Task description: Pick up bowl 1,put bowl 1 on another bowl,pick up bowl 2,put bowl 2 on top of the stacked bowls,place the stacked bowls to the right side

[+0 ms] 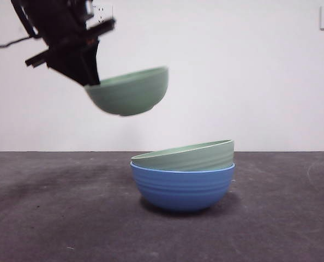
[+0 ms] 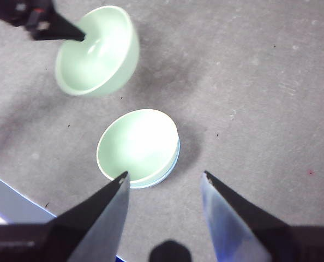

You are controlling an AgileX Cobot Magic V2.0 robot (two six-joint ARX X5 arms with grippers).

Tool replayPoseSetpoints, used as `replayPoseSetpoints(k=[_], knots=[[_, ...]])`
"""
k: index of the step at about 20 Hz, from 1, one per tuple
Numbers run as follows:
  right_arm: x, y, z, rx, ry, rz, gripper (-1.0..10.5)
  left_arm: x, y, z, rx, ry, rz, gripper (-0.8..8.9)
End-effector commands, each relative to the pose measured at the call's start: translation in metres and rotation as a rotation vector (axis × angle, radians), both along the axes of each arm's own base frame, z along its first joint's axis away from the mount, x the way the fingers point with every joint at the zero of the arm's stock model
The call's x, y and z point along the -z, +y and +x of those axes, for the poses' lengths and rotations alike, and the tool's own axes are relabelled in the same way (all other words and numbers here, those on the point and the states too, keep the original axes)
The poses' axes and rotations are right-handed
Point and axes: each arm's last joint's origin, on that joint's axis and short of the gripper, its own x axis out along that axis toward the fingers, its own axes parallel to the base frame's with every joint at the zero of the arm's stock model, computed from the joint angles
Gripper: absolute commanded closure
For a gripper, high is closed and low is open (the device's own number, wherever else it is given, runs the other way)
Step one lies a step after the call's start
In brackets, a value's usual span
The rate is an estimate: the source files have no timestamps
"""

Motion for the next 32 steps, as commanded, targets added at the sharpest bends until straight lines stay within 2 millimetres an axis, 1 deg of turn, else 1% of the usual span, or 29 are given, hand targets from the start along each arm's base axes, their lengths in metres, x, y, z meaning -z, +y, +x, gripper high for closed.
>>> replayPoseSetpoints(k=[1,2,5,7,9,11,12,20,23,26,28,31,32], knots=[[0.003,0.002,0.003,0.005,0.011,-0.002,7.2,0.000,-0.020,-0.013,0.095,0.011,0.007,8.22],[0.003,0.003,0.004,0.005,0.016,-0.004,7.2,0.001,-0.031,-0.019,0.137,0.019,0.015,8.22],[0.004,0.004,0.005,0.006,0.022,-0.007,7.2,0.013,-0.062,-0.027,0.229,0.021,0.056,8.22],[0.004,0.004,0.006,0.004,0.024,-0.006,7.2,0.026,-0.073,-0.026,0.240,0.038,0.097,8.22],[0.004,0.004,0.006,0.005,0.025,-0.006,7.2,0.042,-0.080,-0.022,0.256,0.081,0.125,8.22],[0.005,0.004,0.005,0.005,0.029,-0.008,7.2,0.056,-0.085,-0.018,0.256,0.113,0.153,8.22],[0.005,0.003,0.005,0.004,0.035,-0.012,7.2,0.060,-0.086,-0.016,0.252,0.116,0.164,8.22],[0.006,0.003,0.004,0.004,0.043,-0.017,7.2,0.063,-0.088,-0.015,0.258,0.114,0.155,8.22],[0.006,0.003,0.004,0.004,0.043,-0.017,7.2,0.064,-0.093,-0.018,0.274,0.116,0.158,8.22],[0.006,0.003,0.004,0.004,0.043,-0.016,7.2,0.077,-0.101,-0.018,0.290,0.144,0.179,8.22],[0.006,0.003,0.004,0.003,0.043,-0.017,7.2,0.080,-0.102,-0.017,0.279,0.159,0.181,8.22],[0.006,0.003,0.004,0.004,0.044,-0.017,7.2,0.080,-0.101,-0.017,0.275,0.160,0.180,7.87],[0.006,0.003,0.004,0.004,0.044,-0.016,7.2,0.080,-0.099,-0.016,0.268,0.163,0.182,6.92]])
